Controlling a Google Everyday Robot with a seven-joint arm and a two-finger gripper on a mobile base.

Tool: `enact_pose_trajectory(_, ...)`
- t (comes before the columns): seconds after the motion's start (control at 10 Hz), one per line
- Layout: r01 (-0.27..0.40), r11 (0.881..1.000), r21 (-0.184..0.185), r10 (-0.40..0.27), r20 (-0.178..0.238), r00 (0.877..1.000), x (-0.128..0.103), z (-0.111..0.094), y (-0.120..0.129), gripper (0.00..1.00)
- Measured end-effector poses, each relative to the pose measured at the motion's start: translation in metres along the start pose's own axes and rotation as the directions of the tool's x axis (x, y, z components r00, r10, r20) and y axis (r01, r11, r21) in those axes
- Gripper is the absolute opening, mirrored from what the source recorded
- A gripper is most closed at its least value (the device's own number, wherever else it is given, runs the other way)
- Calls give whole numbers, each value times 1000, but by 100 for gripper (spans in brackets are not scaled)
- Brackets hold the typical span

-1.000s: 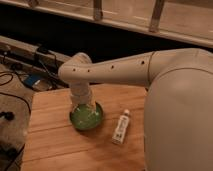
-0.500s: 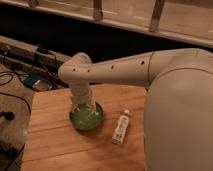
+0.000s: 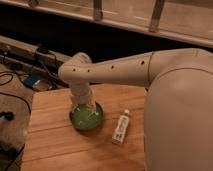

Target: Place the bottle in the ceramic bowl

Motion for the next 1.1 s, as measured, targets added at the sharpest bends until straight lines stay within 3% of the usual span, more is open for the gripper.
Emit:
enact_pose_trajectory(0.7,3,1000,4,-3,4,1000,-1,-1,-1,65)
enact_pose_trajectory(0.9,62,997,35,-64,43,997,-17,-13,4,65)
enact_pose_trajectory(1.1,119,992,47,-123,85,989,-35,-30,-14,65)
